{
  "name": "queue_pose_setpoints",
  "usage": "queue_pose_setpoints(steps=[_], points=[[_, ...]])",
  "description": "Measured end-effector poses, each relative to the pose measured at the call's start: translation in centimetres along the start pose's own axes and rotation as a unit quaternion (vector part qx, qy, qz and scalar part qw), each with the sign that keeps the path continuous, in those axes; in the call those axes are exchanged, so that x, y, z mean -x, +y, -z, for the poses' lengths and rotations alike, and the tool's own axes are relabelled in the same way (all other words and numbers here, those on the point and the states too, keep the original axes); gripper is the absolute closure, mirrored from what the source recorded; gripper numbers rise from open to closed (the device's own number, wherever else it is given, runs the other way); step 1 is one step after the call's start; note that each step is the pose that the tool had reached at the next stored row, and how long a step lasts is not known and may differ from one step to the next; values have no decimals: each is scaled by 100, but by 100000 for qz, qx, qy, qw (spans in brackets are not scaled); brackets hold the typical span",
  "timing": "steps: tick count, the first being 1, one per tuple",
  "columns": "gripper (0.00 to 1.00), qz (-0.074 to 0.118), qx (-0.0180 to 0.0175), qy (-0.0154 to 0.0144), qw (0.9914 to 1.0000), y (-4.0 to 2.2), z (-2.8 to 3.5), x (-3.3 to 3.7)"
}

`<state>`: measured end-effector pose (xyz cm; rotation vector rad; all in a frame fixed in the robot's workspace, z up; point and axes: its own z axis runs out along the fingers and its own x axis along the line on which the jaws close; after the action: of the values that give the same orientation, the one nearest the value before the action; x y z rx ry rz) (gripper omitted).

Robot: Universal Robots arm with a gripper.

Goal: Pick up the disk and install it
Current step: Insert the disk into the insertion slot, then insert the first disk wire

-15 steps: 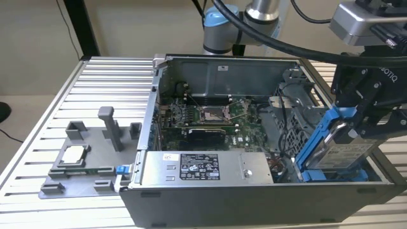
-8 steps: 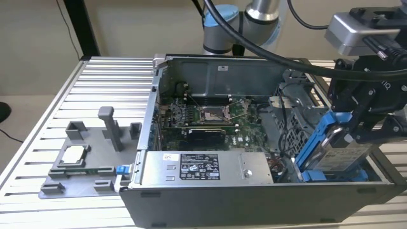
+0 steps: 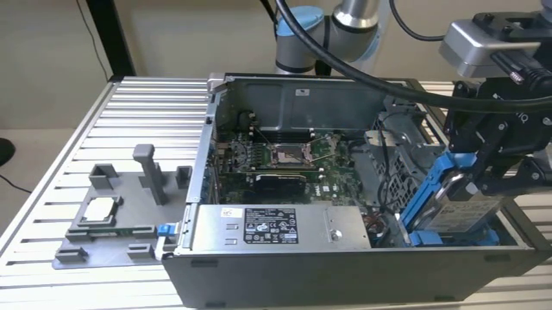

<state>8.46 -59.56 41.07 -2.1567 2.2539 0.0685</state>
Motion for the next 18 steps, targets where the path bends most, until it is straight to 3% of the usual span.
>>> queue_pose_setpoints(steps=[2,3,18], points=[[100,-2,8,2,100000,0,0,0],[0,-4,5,10,100000,0,0,0],[0,-1,0,6,100000,0,-4,2]])
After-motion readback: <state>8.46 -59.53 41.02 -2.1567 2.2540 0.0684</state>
